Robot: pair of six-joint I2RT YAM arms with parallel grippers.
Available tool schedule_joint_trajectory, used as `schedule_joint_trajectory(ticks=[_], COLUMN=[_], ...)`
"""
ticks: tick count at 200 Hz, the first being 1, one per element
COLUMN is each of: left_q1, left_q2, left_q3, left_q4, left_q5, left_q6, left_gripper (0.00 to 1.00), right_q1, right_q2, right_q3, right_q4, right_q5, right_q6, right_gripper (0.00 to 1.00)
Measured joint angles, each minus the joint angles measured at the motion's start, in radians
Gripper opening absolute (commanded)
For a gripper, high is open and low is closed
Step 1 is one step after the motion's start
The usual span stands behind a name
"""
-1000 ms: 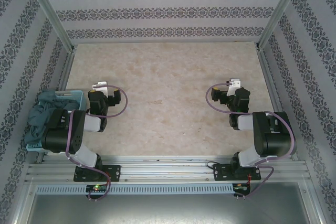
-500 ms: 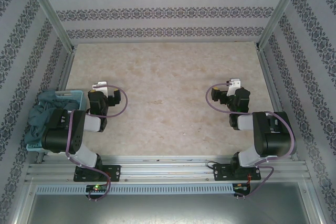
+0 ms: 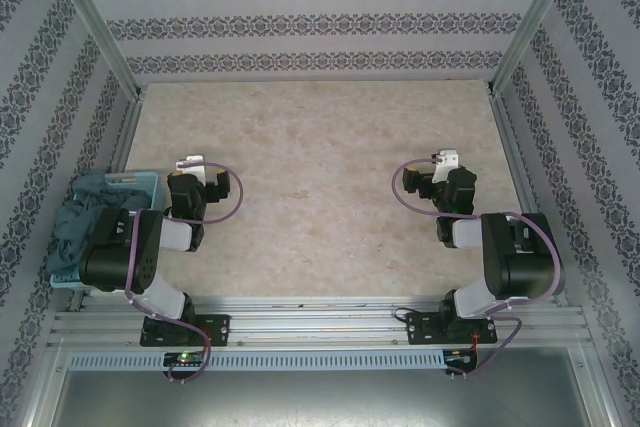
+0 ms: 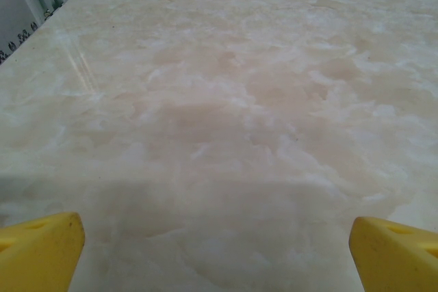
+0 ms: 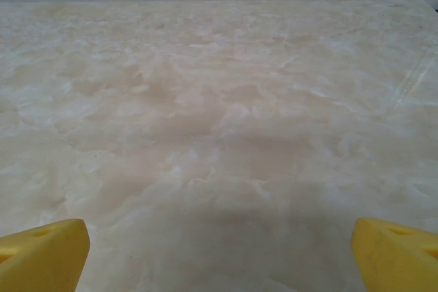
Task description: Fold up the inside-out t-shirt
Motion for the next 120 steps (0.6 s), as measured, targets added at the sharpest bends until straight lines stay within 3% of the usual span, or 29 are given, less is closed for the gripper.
schedule_joint_trajectory(ticks=[59, 93, 120], left_q1=[0.0, 0.0, -0.001], left_q2=[-0.03, -0.233, -0.43], left_q3=[-0.032, -0.079, 0.015], left_q4=[0.018, -0.044, -0.272], left_q5=[0.0, -0.011, -0.027], left_q6=[0.0, -0.003, -0.052], left_gripper=[1.0, 1.0, 1.0], right_q1=[0.008, 0.036, 0.083], right_q2=[-0.003, -0.082, -0.233], right_q3=[0.0, -0.007, -0.006], right_q4=[0.0, -0.013, -0.1], right_q5=[0.0, 0.009, 0.057], right_q6=[-0.005, -0.023, -0.043], right_gripper=[0.98, 0.98, 0.98])
